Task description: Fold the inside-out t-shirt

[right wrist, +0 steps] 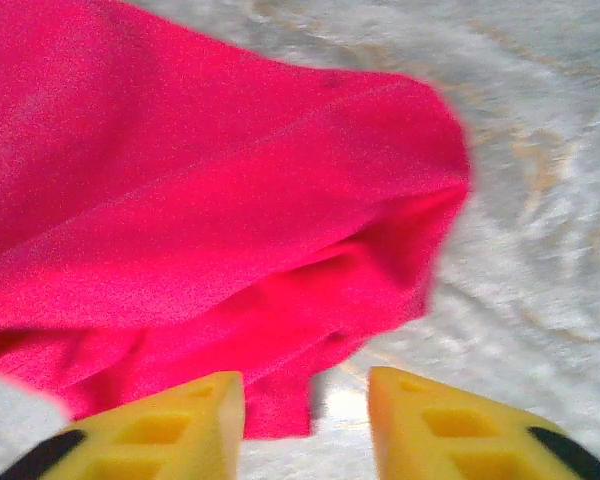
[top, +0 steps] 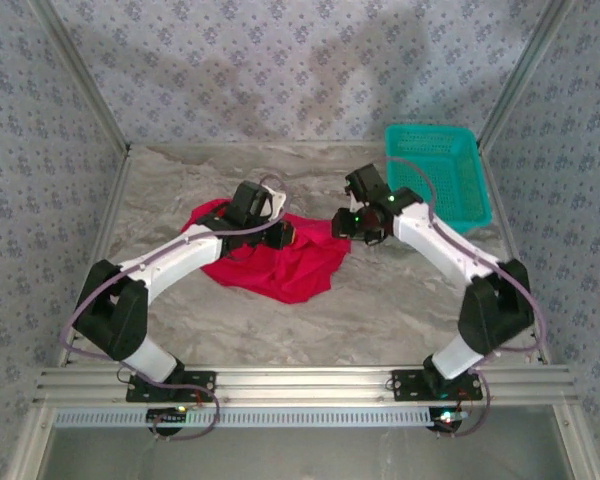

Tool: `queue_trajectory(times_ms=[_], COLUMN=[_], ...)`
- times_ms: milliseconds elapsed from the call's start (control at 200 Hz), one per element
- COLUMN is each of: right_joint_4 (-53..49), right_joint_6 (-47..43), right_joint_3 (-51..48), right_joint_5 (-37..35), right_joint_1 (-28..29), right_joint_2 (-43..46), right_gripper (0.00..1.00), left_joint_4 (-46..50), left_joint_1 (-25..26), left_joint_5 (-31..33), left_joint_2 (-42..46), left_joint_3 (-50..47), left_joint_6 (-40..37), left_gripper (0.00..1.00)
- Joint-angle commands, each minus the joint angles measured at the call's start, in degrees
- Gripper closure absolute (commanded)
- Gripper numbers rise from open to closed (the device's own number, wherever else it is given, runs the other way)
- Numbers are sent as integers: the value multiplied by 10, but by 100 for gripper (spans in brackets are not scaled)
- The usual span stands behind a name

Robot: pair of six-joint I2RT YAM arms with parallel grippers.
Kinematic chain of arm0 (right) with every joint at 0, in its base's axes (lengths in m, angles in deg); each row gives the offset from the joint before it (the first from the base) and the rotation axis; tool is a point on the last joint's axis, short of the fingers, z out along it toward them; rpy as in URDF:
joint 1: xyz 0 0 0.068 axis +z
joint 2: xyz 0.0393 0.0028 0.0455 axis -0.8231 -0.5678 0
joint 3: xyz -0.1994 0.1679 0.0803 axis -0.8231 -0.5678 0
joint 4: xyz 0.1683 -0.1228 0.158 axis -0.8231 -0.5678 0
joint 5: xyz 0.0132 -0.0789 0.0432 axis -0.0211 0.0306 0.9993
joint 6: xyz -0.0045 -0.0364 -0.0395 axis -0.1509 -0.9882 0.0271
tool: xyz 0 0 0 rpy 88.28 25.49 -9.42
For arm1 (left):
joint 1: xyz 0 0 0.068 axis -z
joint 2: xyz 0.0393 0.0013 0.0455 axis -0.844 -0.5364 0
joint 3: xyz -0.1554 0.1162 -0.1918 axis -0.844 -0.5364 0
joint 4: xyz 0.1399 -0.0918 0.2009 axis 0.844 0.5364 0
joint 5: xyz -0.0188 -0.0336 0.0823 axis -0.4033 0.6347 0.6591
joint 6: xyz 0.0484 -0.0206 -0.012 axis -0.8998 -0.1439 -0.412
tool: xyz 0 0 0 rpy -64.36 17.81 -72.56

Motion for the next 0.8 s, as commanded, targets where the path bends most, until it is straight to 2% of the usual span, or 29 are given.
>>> queue_trajectory(times_ms=[0, 130, 225, 360, 610, 655, 690, 740, 795], right_joint_4=[132, 252, 289, 313, 307, 303, 293, 271, 249], right_joint_6=[55, 100, 113, 138, 176, 179, 178, 175, 164], right_joint_3=[-79, -111, -96, -60, -2, 7, 18, 32, 42], right_joint_5=[39, 47, 35, 20, -53, -61, -70, -74, -61], right_joint_1=[46, 83, 93, 93, 88, 85, 84, 81, 80], right_joint_2=[33, 1, -46, -106, -174, -183, -189, -191, -184], right_gripper=[74, 76, 68, 56, 54, 59, 69, 88, 100], left_joint_4=[-13, -7, -8, -10, -11, -12, -13, -12, -8], left_joint_1=[-7, -14, -16, -16, -19, -20, -22, -24, -27], left_joint_5=[-13, -11, -11, -11, -12, -12, -13, -16, -17], left_joint_2=[5, 14, 20, 24, 35, 37, 39, 40, 41], left_joint_3=[16, 16, 14, 9, -4, -6, -6, -5, -1], left_joint_6=[9, 9, 12, 14, 14, 14, 15, 15, 14], left_gripper=[100, 100, 100, 100, 100, 100, 100, 100, 100])
